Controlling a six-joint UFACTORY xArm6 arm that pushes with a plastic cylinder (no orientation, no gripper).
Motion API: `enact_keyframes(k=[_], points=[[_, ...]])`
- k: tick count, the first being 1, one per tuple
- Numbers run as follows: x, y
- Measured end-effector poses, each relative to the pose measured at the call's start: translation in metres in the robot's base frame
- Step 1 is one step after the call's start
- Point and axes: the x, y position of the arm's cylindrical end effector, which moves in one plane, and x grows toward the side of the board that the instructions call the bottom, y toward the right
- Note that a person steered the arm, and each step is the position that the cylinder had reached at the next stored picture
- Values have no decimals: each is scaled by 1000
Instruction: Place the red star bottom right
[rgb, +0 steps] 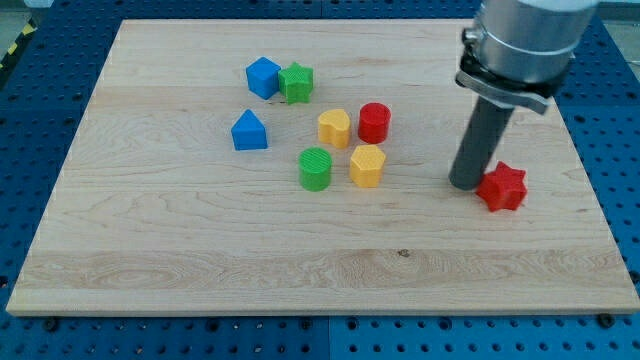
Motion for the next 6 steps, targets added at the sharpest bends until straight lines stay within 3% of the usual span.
enact_keyframes(k=[1, 3, 5, 6], points=[[9, 13], [-29, 18], [42, 89], [56, 111]])
